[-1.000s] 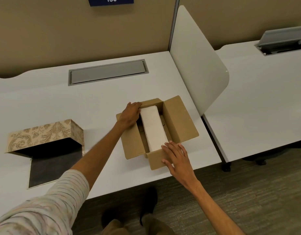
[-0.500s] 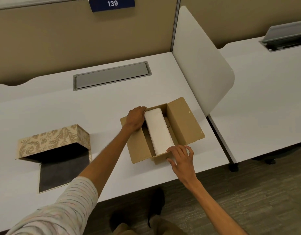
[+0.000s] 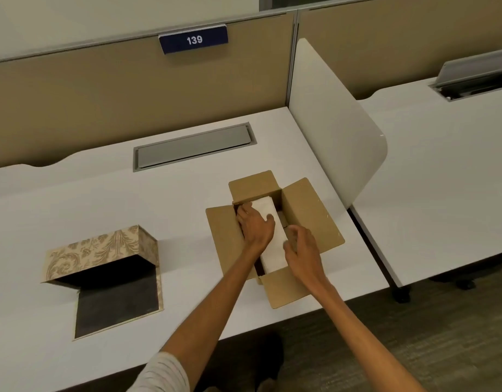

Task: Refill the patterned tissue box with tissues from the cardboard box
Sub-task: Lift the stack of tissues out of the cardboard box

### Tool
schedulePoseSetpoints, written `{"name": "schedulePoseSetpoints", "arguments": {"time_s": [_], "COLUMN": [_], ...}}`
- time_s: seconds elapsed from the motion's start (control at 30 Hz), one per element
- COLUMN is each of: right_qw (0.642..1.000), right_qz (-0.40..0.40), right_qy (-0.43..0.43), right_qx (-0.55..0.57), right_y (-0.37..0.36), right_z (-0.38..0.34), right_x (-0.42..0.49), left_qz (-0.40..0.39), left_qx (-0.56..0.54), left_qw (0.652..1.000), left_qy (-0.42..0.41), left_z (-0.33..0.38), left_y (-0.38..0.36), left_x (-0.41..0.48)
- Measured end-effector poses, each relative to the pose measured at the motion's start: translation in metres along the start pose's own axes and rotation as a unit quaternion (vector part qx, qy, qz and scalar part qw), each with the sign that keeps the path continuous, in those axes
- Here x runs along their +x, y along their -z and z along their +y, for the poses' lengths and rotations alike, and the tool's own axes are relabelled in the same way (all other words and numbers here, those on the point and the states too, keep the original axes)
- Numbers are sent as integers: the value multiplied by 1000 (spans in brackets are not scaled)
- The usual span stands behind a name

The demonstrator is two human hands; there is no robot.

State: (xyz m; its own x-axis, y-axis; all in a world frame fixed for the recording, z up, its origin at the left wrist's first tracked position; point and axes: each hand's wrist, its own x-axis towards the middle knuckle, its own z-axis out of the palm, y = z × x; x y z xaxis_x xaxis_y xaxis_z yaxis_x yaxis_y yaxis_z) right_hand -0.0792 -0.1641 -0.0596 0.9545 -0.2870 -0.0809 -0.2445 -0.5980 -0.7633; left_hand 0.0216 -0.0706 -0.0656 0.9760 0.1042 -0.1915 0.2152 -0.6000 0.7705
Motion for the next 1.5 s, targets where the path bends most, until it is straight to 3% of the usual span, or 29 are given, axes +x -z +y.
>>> {"name": "schedulePoseSetpoints", "arguments": {"time_s": [0.23, 0.33, 0.6, 0.97, 1.23, 1.33, 1.5], "right_qw": [961, 942, 933, 941, 908, 903, 866], "right_qz": [-206, -246, -261, -234, -226, -214, -260], "right_qy": [-169, -208, -233, -239, -315, -339, -350], "right_qx": [-74, -90, -90, 50, 160, 154, 245], "right_y": [-21, -30, -41, -44, -47, -46, -41], "right_z": [-6, 7, 19, 24, 17, 12, 14], "right_x": [56, 59, 68, 76, 87, 89, 88], "left_qz": [-14, -34, -34, 4, 24, 24, 27], "left_qx": [-133, -161, -241, -309, -338, -345, -353], "left_qw": [982, 971, 939, 904, 894, 892, 888], "left_qy": [135, 173, 242, 294, 293, 291, 292], "left_z": [-1, -10, -14, -14, -17, -16, -17], "left_y": [-19, -22, -33, -31, -33, -32, -29], "left_x": [8, 14, 12, 16, 11, 11, 12]}}
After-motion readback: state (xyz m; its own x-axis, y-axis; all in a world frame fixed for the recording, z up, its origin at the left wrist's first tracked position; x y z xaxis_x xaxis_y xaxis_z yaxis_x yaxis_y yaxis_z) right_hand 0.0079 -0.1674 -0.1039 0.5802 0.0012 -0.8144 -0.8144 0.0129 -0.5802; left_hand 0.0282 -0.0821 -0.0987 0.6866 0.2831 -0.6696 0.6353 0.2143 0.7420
